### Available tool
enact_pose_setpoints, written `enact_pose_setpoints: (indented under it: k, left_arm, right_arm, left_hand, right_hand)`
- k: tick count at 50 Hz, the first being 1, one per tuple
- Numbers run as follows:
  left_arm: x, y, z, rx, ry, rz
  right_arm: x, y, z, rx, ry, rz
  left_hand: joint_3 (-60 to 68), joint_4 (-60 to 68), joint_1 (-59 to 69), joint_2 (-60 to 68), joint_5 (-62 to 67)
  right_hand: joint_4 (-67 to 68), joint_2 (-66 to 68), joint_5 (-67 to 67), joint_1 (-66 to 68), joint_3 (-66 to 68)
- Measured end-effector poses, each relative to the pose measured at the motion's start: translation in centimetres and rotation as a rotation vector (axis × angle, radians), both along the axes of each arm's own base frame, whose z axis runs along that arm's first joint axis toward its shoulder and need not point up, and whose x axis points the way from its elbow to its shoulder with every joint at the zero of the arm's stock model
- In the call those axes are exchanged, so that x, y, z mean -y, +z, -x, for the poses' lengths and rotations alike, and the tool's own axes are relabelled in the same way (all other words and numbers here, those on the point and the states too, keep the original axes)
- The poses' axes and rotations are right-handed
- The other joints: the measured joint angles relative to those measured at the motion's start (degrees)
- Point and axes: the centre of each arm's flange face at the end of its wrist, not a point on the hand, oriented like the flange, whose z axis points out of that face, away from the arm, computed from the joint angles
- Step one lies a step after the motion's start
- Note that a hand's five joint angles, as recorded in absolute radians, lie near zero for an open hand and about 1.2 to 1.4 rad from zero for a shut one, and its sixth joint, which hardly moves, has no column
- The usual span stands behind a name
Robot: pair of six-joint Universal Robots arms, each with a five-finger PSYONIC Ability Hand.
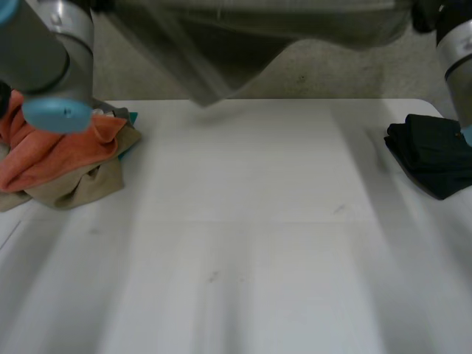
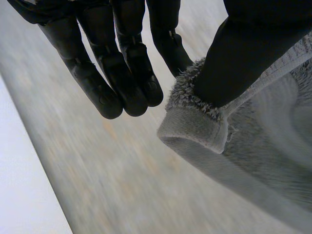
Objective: Fold the laundry.
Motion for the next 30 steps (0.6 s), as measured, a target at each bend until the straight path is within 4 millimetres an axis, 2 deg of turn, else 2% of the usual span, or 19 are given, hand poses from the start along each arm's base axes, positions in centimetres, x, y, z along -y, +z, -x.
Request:
enact_pose_setpoints:
  k: [1, 5, 10, 11, 12, 14, 15, 18, 19, 22, 24, 28, 30]
  left_arm:
    - [0.1, -0.9, -0.1, 0.011, 0.0, -0.026]
    - [0.5, -5.0, -0.5, 0.061, -0.001, -0.143]
    - [0.5, -10.2, -0.9, 0.127, -0.009, -0.28]
    - [0.5, -11.2, -1.0, 0.141, -0.009, -0.307]
    - [0.5, -12.1, -1.1, 0.155, -0.008, -0.329]
    - [0.4, -13.3, -1.3, 0.177, -0.005, -0.362]
    - [0.4, -14.3, -1.5, 0.198, 0.0, -0.389]
    - [0.2, -16.0, -2.1, 0.238, 0.014, -0.438]
    - [0.2, -16.4, -2.3, 0.249, 0.018, -0.45]
    - [-0.1, -17.1, -2.7, 0.273, 0.025, -0.479]
    - [-0.4, -17.4, -2.8, 0.285, 0.027, -0.494]
    - [-1.4, -17.6, -3.0, 0.324, 0.029, -0.521]
    - [-1.9, -17.6, -3.1, 0.342, 0.03, -0.528]
  right_arm:
    - [0.0, -0.4, 0.0, -0.004, 0.003, -0.018]
    - [-0.1, -3.9, 0.0, -0.035, 0.025, -0.172]
    - [0.0, -9.5, 0.4, -0.069, 0.03, -0.382]
    - [0.0, -10.1, 0.4, -0.072, 0.029, -0.403]
    - [0.0, -12.1, 0.6, -0.081, 0.026, -0.473]
    - [-0.1, -14.0, 0.8, -0.088, 0.022, -0.54]
    - [-0.3, -15.8, 1.0, -0.095, 0.018, -0.602]
    - [-0.7, -18.7, 1.5, -0.104, 0.005, -0.712]
    - [-0.8, -19.5, 1.6, -0.105, -0.002, -0.742]
    - [-1.1, -20.9, 2.3, -0.101, -0.03, -0.808]
    - [-1.2, -21.2, 2.6, -0.093, -0.049, -0.832]
    - [-1.2, -21.1, 3.8, -0.058, -0.118, -0.865]
    - [-1.2, -20.9, 4.5, -0.037, -0.155, -0.874]
  left_hand:
    - [0.0, 0.0, 0.0, 0.0, 0.0]
    - [0.0, 0.0, 0.0, 0.0, 0.0]
    - [0.0, 0.0, 0.0, 0.0, 0.0]
    - [0.0, 0.0, 0.0, 0.0, 0.0]
    - [0.0, 0.0, 0.0, 0.0, 0.0]
    - [0.0, 0.0, 0.0, 0.0, 0.0]
    - [0.0, 0.0, 0.0, 0.0, 0.0]
    - [0.0, 0.0, 0.0, 0.0, 0.0]
    - [0.0, 0.0, 0.0, 0.0, 0.0]
    - [0.0, 0.0, 0.0, 0.0, 0.0]
    - [0.0, 0.0, 0.0, 0.0, 0.0]
    - [-0.01, 0.0, 0.0, 0.0, 0.0]
    - [-0.01, 0.0, 0.0, 0.0, 0.0]
  right_hand:
    - [0.0, 0.0, 0.0, 0.0, 0.0]
    - [0.0, 0.33, 0.0, 0.0, 0.0]
    - [0.0, 0.33, 0.01, 0.0, 0.0]
    - [0.0, 0.33, 0.0, 0.0, 0.0]
    - [0.0, 0.33, 0.0, 0.0, 0.0]
    - [-0.53, -0.16, -0.48, 0.0, -0.46]
    - [-3.76, -2.61, -3.04, -0.23, -3.35]
    - [-10.6, -9.42, -10.06, -0.28, -10.11]
    - [-14.73, -13.52, -14.41, -4.95, -14.25]
    - [-22.37, -21.38, -22.41, -17.3, -21.81]
    - [-25.58, -24.29, -25.61, -20.63, -24.62]
    - [-34.79, -33.27, -35.72, -29.77, -34.3]
    - [-34.78, -33.29, -35.79, -29.66, -34.11]
